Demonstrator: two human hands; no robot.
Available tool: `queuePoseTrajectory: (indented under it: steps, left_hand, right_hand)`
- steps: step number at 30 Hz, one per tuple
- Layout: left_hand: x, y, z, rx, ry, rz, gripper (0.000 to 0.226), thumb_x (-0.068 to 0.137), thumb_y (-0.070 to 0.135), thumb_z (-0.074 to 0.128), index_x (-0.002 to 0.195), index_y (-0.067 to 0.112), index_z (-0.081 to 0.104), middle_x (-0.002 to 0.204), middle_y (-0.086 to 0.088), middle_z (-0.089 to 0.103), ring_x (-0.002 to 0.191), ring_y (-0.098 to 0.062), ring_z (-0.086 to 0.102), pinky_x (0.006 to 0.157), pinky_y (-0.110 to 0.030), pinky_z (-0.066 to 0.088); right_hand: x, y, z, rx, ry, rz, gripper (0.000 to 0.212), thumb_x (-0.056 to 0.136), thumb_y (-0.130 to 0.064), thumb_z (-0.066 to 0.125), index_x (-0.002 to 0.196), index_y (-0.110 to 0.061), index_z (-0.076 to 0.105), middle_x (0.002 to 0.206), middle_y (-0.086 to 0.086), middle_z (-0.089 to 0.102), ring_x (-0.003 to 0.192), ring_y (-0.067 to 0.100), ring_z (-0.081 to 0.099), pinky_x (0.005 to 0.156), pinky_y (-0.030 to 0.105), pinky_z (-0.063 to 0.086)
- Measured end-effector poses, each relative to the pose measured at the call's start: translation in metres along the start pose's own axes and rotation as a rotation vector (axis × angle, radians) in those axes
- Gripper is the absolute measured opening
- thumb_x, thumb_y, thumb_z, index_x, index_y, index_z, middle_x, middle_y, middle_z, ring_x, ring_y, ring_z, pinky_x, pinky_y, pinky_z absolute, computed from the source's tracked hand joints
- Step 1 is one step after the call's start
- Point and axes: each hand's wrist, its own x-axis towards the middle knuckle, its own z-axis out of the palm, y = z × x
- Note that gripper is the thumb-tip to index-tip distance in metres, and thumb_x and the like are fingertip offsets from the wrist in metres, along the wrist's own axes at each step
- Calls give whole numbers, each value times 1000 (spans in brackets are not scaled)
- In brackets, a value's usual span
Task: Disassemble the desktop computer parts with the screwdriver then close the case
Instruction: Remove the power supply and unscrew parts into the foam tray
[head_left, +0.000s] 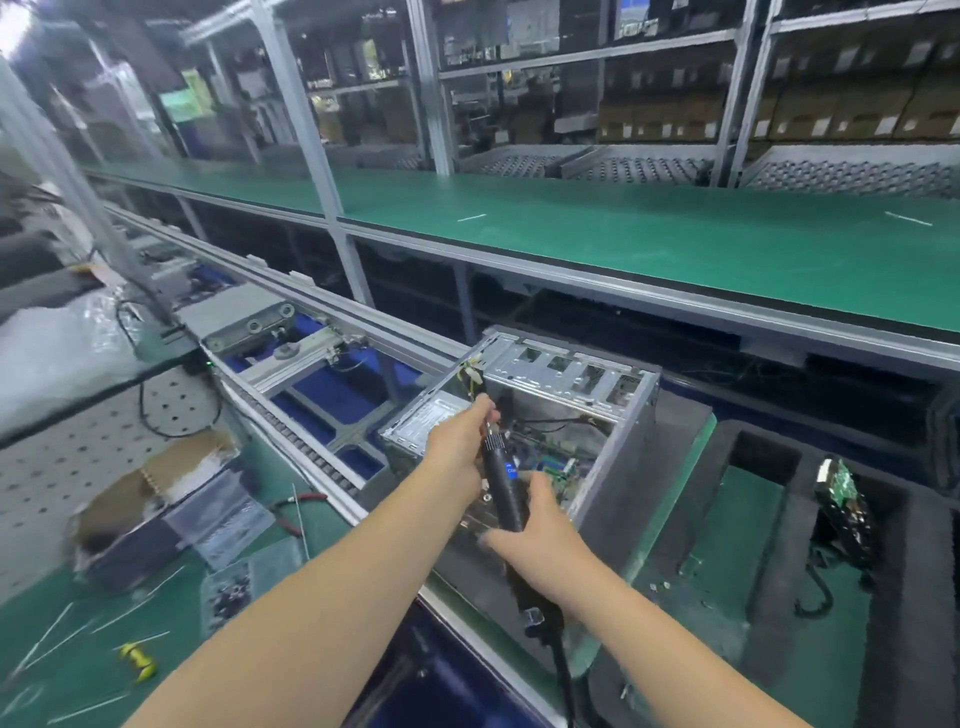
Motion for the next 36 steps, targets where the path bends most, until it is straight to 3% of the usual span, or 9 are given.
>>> queuePoseTrajectory:
  steps: [3, 6, 8, 12, 17, 21, 25, 32, 36]
  left_hand:
    - [13, 13, -53, -108, 9, -31, 14, 92, 18, 70, 80, 11, 69, 71, -2, 66, 57, -13, 56, 63, -27, 47]
    - [34, 19, -105, -106, 11, -80, 11, 95, 15, 67, 88, 7, 70, 73, -3, 69, 55, -11, 58, 60, -26, 48]
    - [53, 21, -135, -117, -15, -137, 8, 96, 11, 65, 95, 4, 67, 72, -4, 67, 53, -11, 58, 53, -25, 50]
    - [109, 22, -184, -52, -50, -225, 6, 93, 8, 66, 93, 3, 69, 70, -5, 67, 50, -11, 59, 52, -27, 53]
    - [166, 15, -212, -45, -276, -400, 15, 100, 15, 60, 88, 7, 62, 70, -3, 63, 49, -10, 56, 46, -24, 51]
    - [177, 12, -216, -44, -407, -473, 19, 102, 16, 58, 85, 8, 62, 69, -2, 63, 50, -10, 56, 47, -25, 51]
    - [178, 15, -219, -17, -479, -525, 19, 102, 16, 59, 84, 9, 63, 68, -1, 64, 51, -9, 57, 49, -24, 53]
    - [178, 30, -214, 26, -532, -560, 19, 102, 18, 60, 85, 9, 63, 66, -1, 64, 51, -9, 57, 50, -25, 54]
    - [178, 33, -216, 41, -515, -563, 19, 102, 18, 60, 86, 8, 64, 64, -2, 64, 51, -11, 59, 54, -26, 55]
  right_hand:
    - [13, -9, 57, 12, -64, -26, 67, 75, -20, 78, 126, -34, 36, 105, 2, 66, 82, 20, 67, 77, 38, 59]
    - [28, -12, 110, 8, -85, 9, 69, 70, -25, 76, 125, -38, 36, 105, 3, 64, 86, 17, 67, 77, 35, 58]
    - [42, -11, 145, 5, -77, 45, 76, 66, -28, 75, 130, -38, 35, 109, 4, 64, 94, 22, 69, 80, 40, 60]
    - [74, -8, 215, 5, 0, 125, 78, 69, -29, 76, 131, -42, 32, 103, -2, 64, 86, 15, 67, 69, 31, 55]
    - [105, -8, 278, 30, 200, 199, 83, 74, -25, 77, 141, -38, 30, 106, -9, 61, 87, 8, 62, 62, 20, 44]
    - [113, -14, 300, 30, 305, 250, 85, 75, -21, 77, 140, -42, 28, 105, -8, 62, 82, 9, 63, 55, 13, 45]
    - [117, -15, 314, 3, 377, 310, 88, 71, -18, 75, 141, -43, 28, 100, -1, 64, 71, 11, 62, 51, 15, 44]
    - [128, -21, 321, 8, 461, 340, 81, 69, -18, 71, 135, -43, 32, 99, -1, 63, 69, 12, 63, 51, 23, 48]
    - [129, -24, 322, -3, 456, 350, 82, 70, -22, 72, 138, -43, 32, 104, -3, 64, 80, 19, 68, 57, 25, 52]
